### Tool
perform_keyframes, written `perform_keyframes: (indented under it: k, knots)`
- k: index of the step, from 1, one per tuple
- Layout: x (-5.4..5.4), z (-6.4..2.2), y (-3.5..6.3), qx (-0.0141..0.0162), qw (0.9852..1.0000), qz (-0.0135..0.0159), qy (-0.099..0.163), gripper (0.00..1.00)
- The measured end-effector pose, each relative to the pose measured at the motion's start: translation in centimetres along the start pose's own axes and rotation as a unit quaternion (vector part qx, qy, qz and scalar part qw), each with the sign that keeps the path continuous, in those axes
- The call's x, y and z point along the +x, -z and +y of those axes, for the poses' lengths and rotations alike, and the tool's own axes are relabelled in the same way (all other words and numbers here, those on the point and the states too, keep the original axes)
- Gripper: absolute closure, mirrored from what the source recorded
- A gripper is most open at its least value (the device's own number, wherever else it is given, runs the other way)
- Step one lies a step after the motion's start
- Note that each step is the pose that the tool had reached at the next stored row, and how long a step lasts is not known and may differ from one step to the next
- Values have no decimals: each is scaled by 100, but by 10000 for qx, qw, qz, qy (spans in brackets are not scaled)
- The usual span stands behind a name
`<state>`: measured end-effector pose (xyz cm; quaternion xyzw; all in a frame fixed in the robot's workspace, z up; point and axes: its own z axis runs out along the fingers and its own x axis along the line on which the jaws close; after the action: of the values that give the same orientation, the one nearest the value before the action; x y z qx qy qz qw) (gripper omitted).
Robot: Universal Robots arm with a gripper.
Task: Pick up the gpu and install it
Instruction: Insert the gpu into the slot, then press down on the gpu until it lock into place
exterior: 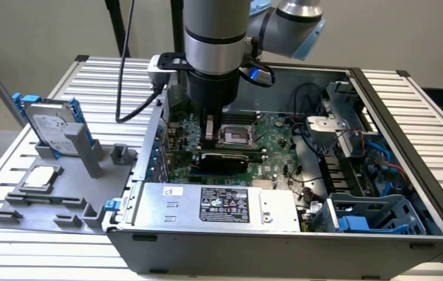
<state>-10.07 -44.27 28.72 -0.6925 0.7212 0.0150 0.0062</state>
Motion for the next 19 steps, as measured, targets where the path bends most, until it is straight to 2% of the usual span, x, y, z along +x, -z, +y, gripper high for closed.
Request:
perform_keyframes:
  k: [8,11,13,16,19]
  knots:
    - [-28,-1,-142,0,10000,0,0,89]
    - [-30,-1,-176,-2,10000,7,1,89]
    - [-35,-1,-192,0,10000,0,0,89]
    - [-41,0,-152,-8,10000,-1,-1,89]
    - [-46,2,-16,-11,10000,6,-1,89]
